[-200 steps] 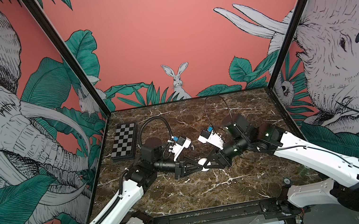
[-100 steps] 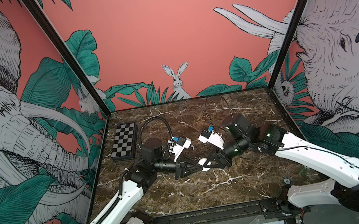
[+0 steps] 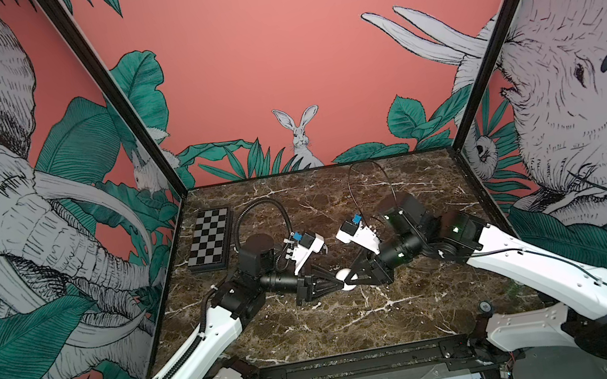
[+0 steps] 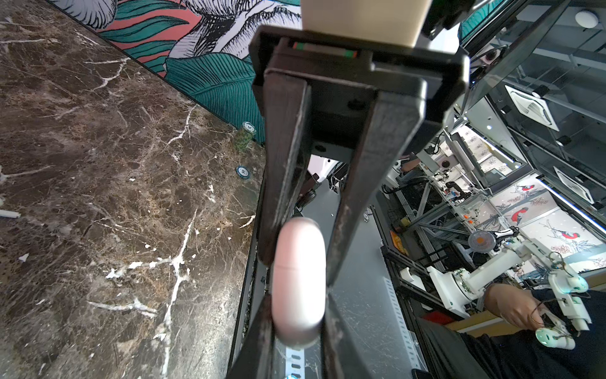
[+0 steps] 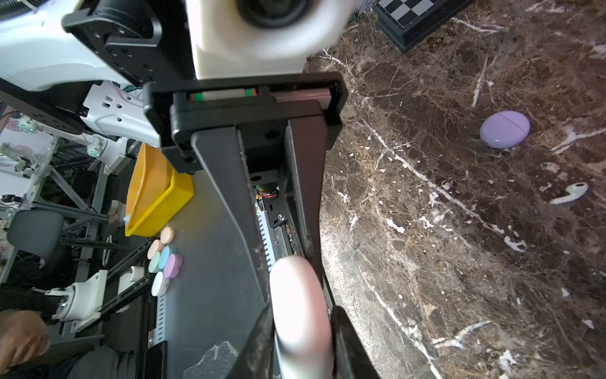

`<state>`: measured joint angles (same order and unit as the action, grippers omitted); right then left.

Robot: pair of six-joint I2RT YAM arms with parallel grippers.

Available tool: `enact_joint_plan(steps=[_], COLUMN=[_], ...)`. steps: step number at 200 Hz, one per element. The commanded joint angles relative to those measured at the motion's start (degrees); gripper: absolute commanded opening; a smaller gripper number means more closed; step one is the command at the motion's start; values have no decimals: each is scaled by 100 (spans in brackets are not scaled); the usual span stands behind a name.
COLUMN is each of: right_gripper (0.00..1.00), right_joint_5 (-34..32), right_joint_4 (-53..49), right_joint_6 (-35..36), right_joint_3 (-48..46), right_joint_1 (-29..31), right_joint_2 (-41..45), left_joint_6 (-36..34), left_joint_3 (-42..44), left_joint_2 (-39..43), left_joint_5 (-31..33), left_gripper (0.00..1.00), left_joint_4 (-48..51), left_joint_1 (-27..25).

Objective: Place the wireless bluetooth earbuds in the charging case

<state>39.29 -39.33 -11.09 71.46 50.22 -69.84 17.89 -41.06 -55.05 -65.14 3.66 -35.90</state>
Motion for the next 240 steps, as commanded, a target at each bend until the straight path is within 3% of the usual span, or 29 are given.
enact_joint_plan(steps=[1, 12, 52, 66, 84, 122, 198, 240], right_gripper=[10, 0, 0, 0, 0, 0, 0, 0], right_joint_5=[135, 140, 152, 155, 135, 87, -1, -35], right_joint_4=[50, 0, -261, -389, -619, -861, -957, -925], right_joint_6=[23, 44, 295, 378, 512, 634, 643, 634], right_joint_3=[-45, -23, 99, 198, 331, 694, 834, 819], right_joint_1=[32, 32, 32, 32, 32, 36, 177, 190], right_joint_2=[122, 123, 107, 15, -117, -261, -497, -491], left_joint_6=[-118, -145, -145, -145, -118, -154, -221, -225], left_joint_3=[-138, -156, -242, -279, -258, -188, -340, -305], left_joint_2=[130, 132, 52, 6, 10, 84, -170, -173], left_joint_5=[72, 60, -275, -374, -512, -412, -472, -520], left_gripper=[0, 0, 0, 23, 39, 50, 44, 34], left_joint_4=[62, 97, 159, 256, 303, 460, 522, 557], left_joint_1=[-5, -5, 2, 4, 0, -15, -22, -52])
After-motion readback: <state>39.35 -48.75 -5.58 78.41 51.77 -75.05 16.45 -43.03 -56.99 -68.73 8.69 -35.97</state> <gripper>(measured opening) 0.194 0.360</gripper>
